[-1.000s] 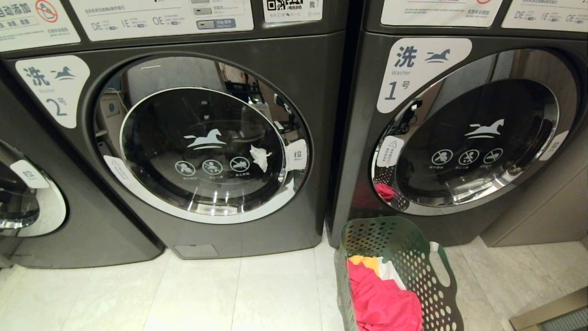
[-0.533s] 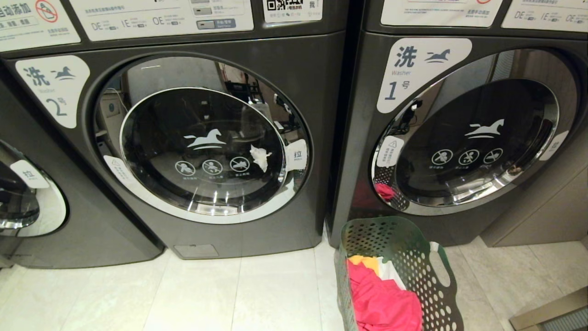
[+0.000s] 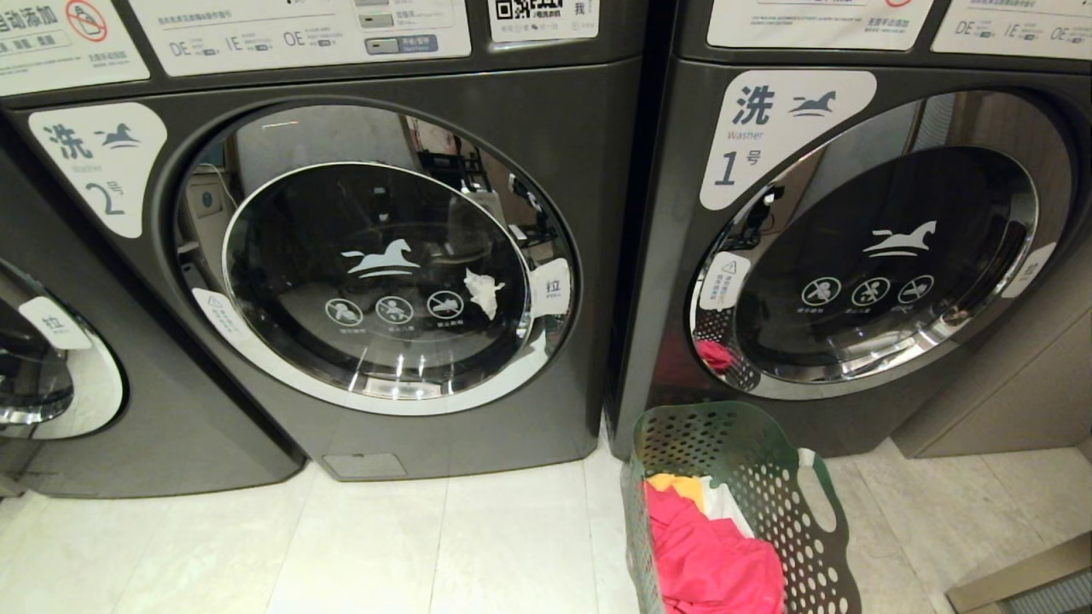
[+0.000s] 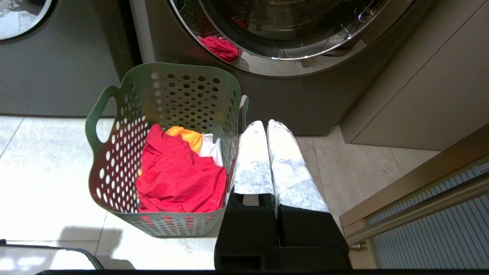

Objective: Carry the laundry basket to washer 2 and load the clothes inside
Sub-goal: Open the lid of the washing machine

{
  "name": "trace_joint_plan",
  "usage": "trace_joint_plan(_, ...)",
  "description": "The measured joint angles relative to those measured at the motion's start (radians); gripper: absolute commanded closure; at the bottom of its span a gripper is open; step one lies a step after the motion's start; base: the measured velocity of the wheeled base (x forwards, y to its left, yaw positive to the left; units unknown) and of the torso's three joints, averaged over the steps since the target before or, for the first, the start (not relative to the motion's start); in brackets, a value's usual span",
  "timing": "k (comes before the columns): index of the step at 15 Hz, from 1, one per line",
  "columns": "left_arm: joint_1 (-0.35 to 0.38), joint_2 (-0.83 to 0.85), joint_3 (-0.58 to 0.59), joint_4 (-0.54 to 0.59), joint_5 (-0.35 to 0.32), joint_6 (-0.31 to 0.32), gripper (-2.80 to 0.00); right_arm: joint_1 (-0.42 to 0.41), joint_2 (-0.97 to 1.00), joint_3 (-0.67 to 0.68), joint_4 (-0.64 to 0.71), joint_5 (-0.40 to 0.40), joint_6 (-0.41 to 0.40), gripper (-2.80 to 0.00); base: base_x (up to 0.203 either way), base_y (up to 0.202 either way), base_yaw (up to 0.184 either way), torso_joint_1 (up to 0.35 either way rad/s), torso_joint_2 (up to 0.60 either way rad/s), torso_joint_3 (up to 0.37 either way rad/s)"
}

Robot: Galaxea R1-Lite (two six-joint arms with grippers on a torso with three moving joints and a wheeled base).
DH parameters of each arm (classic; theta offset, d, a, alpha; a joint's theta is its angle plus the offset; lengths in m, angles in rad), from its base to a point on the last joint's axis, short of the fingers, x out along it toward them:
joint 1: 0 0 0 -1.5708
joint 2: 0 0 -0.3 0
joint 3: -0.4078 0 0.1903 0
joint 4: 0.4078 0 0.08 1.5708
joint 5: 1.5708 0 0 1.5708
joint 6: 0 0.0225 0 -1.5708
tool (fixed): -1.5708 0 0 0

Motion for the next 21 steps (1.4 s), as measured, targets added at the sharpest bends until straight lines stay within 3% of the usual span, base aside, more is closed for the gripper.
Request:
trace_joint_plan(5, 0.000, 0.000, -0.001, 0.000, 0.000, 0.000, 0.00, 0.000, 0.000, 0.000, 0.000, 0.000, 0.000, 0.00, 0.000, 0.000, 0.000, 0.000, 0.00, 0.000)
trace_joint_plan(10, 0.000, 0.000, -0.177, -0.001, 0.000, 0.001, 0.00, 0.000, 0.000, 0.000, 0.000, 0.000, 0.000, 0.00, 0.000, 0.000, 0.000, 0.000, 0.00, 0.000)
trace_joint_plan(14, 0.000, 0.000, -0.024, 0.002, 0.000, 0.001, 0.00, 0.000, 0.000, 0.000, 0.000, 0.000, 0.000, 0.00, 0.000, 0.000, 0.000, 0.000, 0.00, 0.000)
trace_joint_plan(21, 0.000, 0.000, 0.000, 0.000, 0.000, 0.001, 0.00, 0.000, 0.000, 0.000, 0.000, 0.000, 0.000, 0.00, 0.000, 0.000, 0.000, 0.000, 0.00, 0.000)
